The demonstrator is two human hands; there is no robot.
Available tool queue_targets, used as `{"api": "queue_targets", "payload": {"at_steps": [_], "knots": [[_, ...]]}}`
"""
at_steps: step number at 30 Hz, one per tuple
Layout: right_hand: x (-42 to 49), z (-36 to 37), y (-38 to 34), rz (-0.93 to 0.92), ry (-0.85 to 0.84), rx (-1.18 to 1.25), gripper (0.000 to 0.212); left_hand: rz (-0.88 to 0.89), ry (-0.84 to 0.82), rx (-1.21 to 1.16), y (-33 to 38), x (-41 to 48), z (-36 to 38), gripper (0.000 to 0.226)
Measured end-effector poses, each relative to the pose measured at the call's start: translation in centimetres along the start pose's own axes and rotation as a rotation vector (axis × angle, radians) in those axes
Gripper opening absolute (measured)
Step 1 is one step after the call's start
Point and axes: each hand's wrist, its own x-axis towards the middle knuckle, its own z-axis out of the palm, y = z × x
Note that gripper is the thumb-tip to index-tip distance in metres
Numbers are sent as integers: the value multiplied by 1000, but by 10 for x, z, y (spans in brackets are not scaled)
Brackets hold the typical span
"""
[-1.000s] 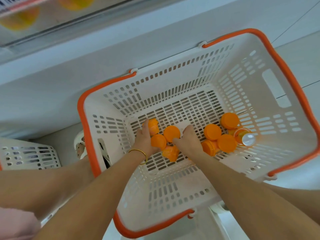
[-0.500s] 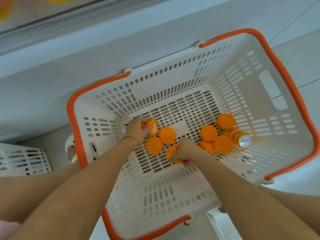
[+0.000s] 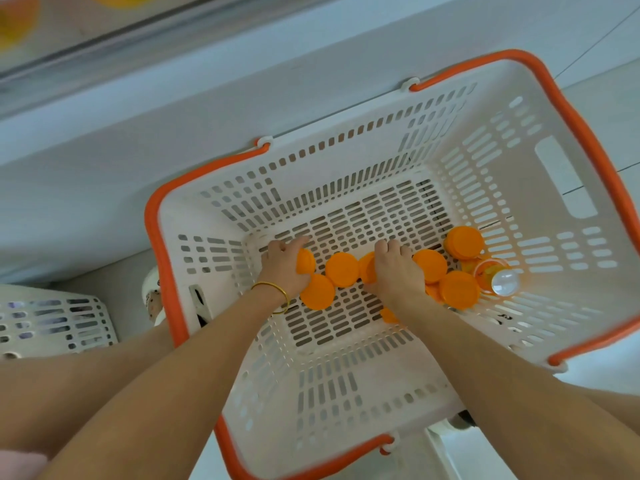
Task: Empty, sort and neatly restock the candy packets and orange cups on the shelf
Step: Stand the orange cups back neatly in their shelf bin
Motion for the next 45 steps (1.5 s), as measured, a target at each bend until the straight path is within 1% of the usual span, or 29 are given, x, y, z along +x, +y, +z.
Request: {"api": "queue_targets", "payload": {"at_steps": [2,3,4,5,7,9,12,14,16,18,21,24,28,31,33,36,39,41,45], "knots": [[0,1,0,41,15,0,72,-43,-70,7,2,-6,4,65],[0,0,-1,56,20,2,72,-51,-79,51,3,-8,8,69],[0,1,0,48,27,5,73,-56,-83,115,4,-11,12,78],[0,2,0,8,31,7,76,-66,-77,165,4,-13,17,90],[1,5,0,-137,24,-5,86,-106,-50,166,5,-17,26,107],[2,9,-2,-250,21,-64,94,-113,-35,102,8,-19,33,113],[5,14,-7,-306,7,-149,92,-61,-47,1,11,-20,33,107],[7,17,-8,-311,6,-186,90,-6,-58,-10,11,-16,29,103],[11,20,-7,-322,33,-222,84,33,-66,-1,8,-14,26,105],[15,21,-6,-338,51,-245,81,41,-71,-3,3,-12,25,106],[17,21,-2,-337,56,-231,80,8,-83,-28,0,-10,30,108],[18,20,9,-279,42,-156,80,-13,-36,8,4,-8,38,104],[16,16,23,-192,106,-54,80,1,99,120,7,1,39,96],[17,9,22,-141,141,33,80,-36,116,171,12,13,31,87],[18,5,19,-115,151,87,81,-74,97,182,18,18,27,80],[15,-3,17,-67,141,185,83,-72,64,135,21,20,23,76],[8,-17,19,-24,119,330,82,-47,23,-38,26,11,11,75],[0,-32,22,11,110,477,81,-13,25,-110,37,-1,-5,73],[-25,-81,26,53,148,686,81,115,58,-72,72,-38,-51,71]]}}
